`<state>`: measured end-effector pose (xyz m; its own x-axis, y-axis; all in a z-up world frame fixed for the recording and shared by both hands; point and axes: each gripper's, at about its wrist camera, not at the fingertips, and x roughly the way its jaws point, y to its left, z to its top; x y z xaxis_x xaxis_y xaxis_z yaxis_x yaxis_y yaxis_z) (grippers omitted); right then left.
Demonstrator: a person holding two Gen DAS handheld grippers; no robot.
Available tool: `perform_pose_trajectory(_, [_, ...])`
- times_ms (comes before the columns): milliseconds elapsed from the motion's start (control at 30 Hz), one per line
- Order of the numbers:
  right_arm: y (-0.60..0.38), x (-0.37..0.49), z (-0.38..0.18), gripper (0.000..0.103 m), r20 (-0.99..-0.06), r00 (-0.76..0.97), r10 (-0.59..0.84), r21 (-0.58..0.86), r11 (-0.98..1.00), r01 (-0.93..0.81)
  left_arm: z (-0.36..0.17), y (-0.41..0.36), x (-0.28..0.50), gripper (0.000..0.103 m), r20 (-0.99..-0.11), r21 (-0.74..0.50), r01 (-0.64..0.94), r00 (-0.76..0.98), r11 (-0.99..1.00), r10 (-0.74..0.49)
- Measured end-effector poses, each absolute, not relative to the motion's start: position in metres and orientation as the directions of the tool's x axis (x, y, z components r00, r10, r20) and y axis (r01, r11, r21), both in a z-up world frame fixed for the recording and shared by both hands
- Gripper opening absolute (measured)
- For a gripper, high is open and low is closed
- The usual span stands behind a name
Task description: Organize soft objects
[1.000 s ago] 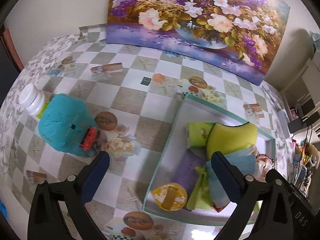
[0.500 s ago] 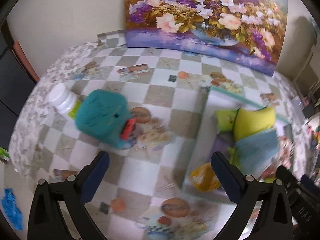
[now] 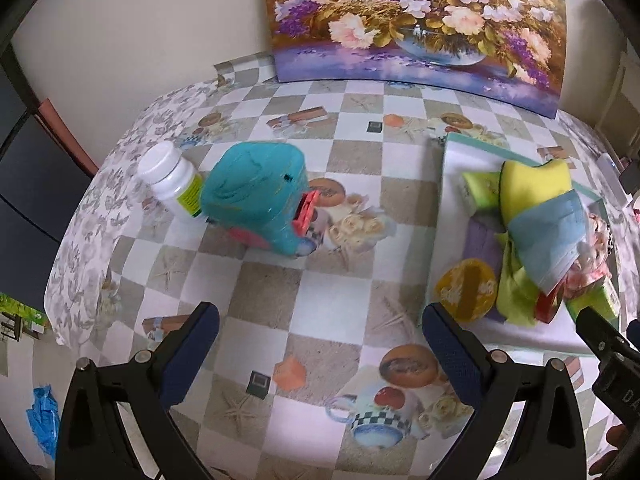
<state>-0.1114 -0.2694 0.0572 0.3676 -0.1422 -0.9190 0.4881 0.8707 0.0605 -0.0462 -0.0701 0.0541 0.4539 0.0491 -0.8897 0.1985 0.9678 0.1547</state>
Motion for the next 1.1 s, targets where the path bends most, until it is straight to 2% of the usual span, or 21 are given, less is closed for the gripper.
perform_pose_trajectory(1100, [-0.258, -0.11, 0.059, 0.103, -0.913, 0.375, -0.16, 0.029, 0.892, 0.452, 0.053, -0.054, -0.041, 0.101, -0.913, 0.082, 0.179, 0.408, 0.98, 0.001])
